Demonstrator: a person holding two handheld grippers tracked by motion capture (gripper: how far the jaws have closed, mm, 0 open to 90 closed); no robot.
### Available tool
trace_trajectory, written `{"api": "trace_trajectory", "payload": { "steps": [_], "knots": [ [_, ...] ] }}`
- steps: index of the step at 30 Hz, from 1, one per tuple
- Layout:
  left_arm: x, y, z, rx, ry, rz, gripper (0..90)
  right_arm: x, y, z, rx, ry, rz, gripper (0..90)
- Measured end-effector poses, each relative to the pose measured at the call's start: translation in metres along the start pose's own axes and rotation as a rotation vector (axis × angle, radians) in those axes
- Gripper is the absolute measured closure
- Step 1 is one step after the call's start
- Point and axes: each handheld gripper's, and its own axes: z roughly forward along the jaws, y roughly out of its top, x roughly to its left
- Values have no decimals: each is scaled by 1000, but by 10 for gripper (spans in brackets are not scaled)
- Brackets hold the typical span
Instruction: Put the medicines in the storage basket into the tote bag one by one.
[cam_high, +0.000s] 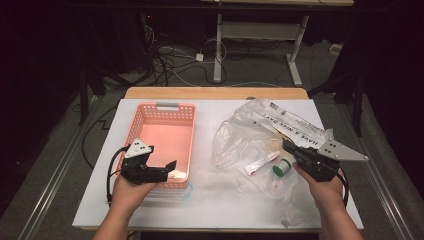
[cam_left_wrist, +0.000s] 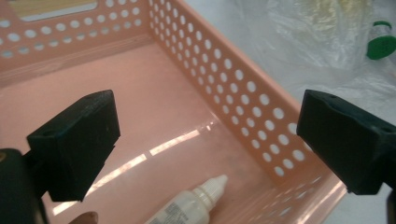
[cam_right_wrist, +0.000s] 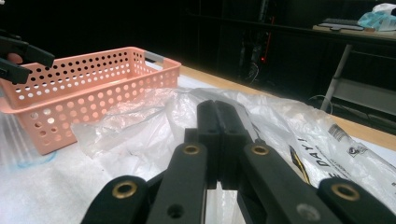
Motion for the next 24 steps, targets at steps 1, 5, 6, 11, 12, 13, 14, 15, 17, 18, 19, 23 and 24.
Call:
{"api": "trace_trajectory", "payload": {
  "steps": [1,5,6,11,12,13,14,15,17,18,19,23,24],
  "knots": [
    [2,-1,-1,0,3,-6,66,0,0,0,-2,1,-3,900],
    [9,-4,-5,-4,2,-27,148,0,0,0,3,1,8,900],
    [10,-3,-6,-1,-8,-26,176,0,0,0,3,2,8,900],
    [11,0,-3,49,-6,-29,323,2,-1,3,7,5,12,900],
    [12,1,-2,70,-3,-41,349,2,-1,4,8,7,14,900],
    [13,2,-1,95,-7,-43,380,3,-1,4,10,10,11,900],
    [14,3,1,121,-1,-46,406,3,-1,5,10,10,9,900],
    [14,3,2,140,6,-49,419,3,-1,5,10,10,8,900],
    [16,5,4,186,36,-58,499,2,0,4,7,6,9,900],
    [17,5,5,209,48,-62,514,2,0,3,8,6,5,900],
    [17,6,6,231,46,-64,548,2,0,3,6,4,8,900],
    [20,6,8,313,45,-53,684,0,-1,2,3,3,13,900],
    [21,7,9,347,41,-59,691,1,-1,2,3,3,13,900]
  ]
}}
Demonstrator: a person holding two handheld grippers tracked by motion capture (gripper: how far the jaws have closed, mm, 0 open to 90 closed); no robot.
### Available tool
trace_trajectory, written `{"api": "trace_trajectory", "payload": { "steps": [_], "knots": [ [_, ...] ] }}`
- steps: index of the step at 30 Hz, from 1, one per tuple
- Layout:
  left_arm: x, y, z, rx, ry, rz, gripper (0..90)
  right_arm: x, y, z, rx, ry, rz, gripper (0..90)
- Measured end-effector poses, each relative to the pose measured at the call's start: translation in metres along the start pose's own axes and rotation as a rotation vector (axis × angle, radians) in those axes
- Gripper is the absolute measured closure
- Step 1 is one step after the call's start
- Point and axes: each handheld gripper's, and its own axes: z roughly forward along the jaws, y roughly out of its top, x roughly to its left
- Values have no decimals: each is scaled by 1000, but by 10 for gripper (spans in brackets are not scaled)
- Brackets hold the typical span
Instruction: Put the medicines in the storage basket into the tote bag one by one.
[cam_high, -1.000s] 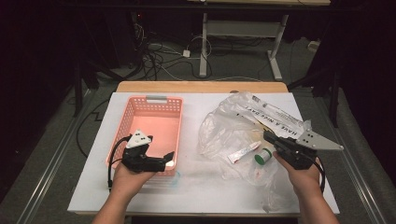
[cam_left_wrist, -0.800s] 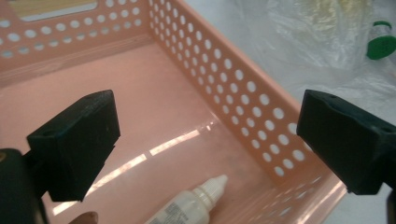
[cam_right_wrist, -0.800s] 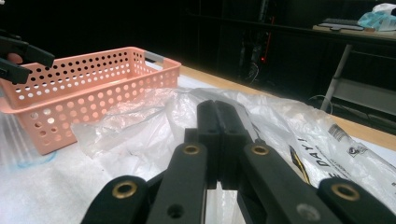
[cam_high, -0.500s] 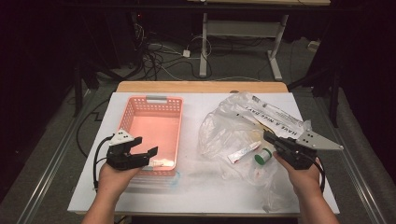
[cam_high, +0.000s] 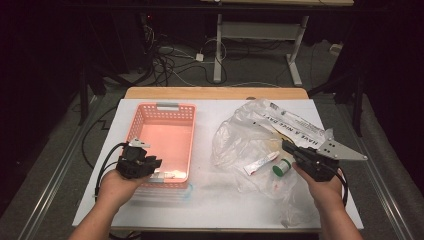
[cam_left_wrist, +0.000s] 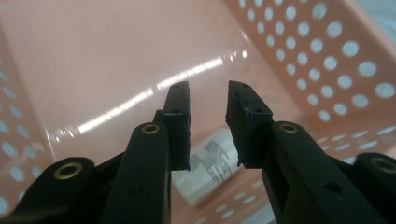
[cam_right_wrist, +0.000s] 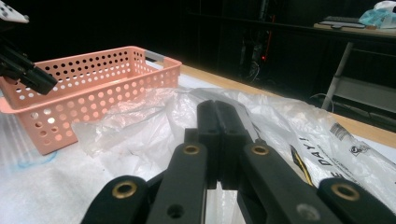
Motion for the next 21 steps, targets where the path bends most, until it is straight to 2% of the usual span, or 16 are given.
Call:
{"api": "trace_trajectory", "payload": {
  "steps": [2,3,5,6,7,9,10,16,21],
  "knots": [
    [0,2,2,47,-6,12,766,0,0,0,0,1,1,900],
    [1,3,3,65,-13,3,776,0,0,0,0,2,0,900],
    [4,7,3,109,-27,-8,855,1,1,0,0,2,0,900],
    [5,8,3,127,-29,-9,860,1,1,0,-1,3,-1,900],
    [6,10,4,164,-35,-18,881,1,1,0,-2,3,2,900],
    [6,13,4,210,-33,-15,881,1,1,-1,-6,1,-2,900],
    [7,14,5,238,-42,-26,882,1,2,-2,-5,2,-1,900],
    [7,20,12,359,-107,-12,881,1,2,-2,-5,5,0,900],
    [3,25,19,438,-113,0,881,1,2,-2,-11,4,-1,900]
  ]
}}
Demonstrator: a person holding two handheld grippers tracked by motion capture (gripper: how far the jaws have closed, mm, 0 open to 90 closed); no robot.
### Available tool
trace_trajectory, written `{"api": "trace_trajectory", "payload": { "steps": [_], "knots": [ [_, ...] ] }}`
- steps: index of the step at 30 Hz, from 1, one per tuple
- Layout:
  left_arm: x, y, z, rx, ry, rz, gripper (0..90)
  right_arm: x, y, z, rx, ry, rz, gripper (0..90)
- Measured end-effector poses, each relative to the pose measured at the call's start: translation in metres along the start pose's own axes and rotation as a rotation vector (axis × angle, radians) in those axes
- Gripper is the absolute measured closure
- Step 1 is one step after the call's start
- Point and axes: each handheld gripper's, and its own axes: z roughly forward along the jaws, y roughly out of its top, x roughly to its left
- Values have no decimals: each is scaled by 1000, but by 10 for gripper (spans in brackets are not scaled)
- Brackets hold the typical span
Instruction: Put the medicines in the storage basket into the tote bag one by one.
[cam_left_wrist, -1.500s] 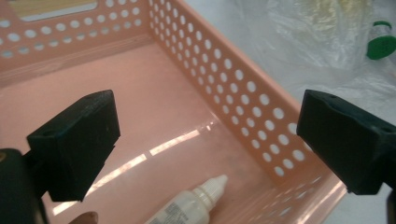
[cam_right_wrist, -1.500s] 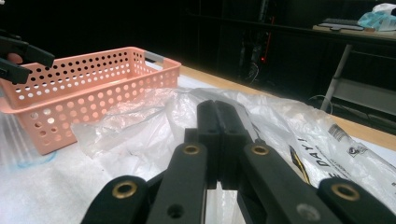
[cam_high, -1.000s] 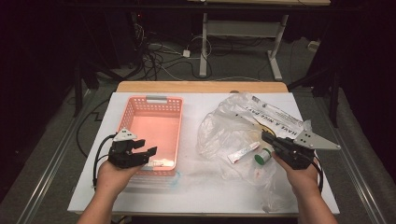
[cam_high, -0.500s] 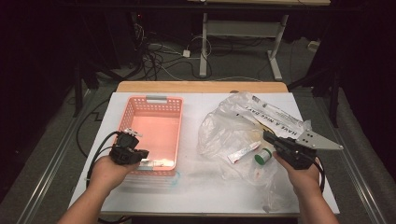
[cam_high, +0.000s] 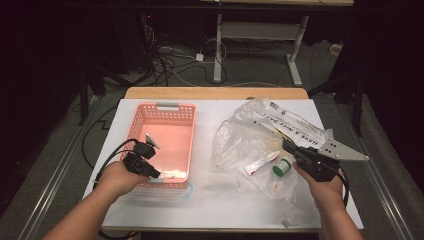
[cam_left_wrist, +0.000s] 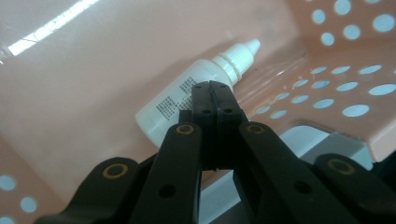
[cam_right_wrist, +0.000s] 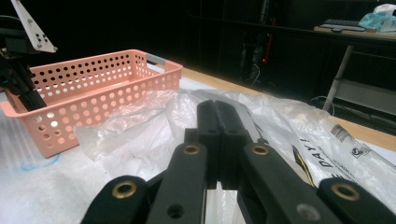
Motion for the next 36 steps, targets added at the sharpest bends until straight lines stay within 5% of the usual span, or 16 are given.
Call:
{"api": "trace_trajectory", "payload": {
  "steps": [7,11,18,24,29,36],
  "knots": [
    [7,16,-2,24,4,-19,882,1,0,0,5,1,-3,900],
    [14,32,-7,-56,104,-25,880,1,0,1,4,1,-3,900],
    [23,38,-9,-140,89,-47,879,-1,-1,0,5,-4,2,900],
    [24,33,-16,-176,84,7,808,0,0,0,7,2,-3,900],
    [25,32,-12,-137,60,75,489,1,-1,1,8,1,-2,900],
    [23,39,5,-33,81,148,415,1,-1,2,9,1,-5,900]
  ]
}}
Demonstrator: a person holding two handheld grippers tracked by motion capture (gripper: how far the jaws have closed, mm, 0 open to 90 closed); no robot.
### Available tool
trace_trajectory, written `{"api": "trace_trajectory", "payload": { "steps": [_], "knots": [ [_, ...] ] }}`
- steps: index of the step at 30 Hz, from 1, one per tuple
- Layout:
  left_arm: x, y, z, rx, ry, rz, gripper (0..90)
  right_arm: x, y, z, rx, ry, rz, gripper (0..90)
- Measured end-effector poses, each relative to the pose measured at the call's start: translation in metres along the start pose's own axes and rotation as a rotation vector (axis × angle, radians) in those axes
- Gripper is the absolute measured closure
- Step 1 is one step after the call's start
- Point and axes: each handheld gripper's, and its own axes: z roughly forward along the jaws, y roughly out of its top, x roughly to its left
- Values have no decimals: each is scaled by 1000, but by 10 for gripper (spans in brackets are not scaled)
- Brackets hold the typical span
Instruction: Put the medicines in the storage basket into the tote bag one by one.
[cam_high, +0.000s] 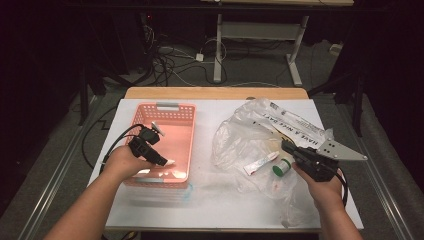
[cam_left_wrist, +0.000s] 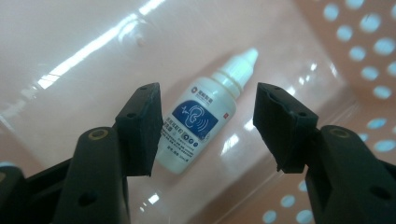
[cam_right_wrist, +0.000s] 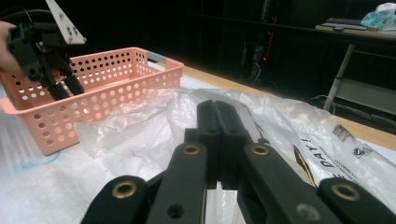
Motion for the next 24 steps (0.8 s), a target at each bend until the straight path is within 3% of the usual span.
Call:
{"api": "trace_trajectory", "payload": {
  "steps": [5,10,16,24],
  "knots": [
    [-1,4,13,89,24,37,418,-1,0,-1,-2,-1,1,900],
    [-4,6,22,135,34,57,468,-1,0,-1,-2,0,1,900],
    [-6,8,24,141,61,68,531,-1,-1,0,0,-1,2,900],
    [-8,8,24,136,67,57,572,0,-1,0,-1,-2,3,900]
  ]
}}
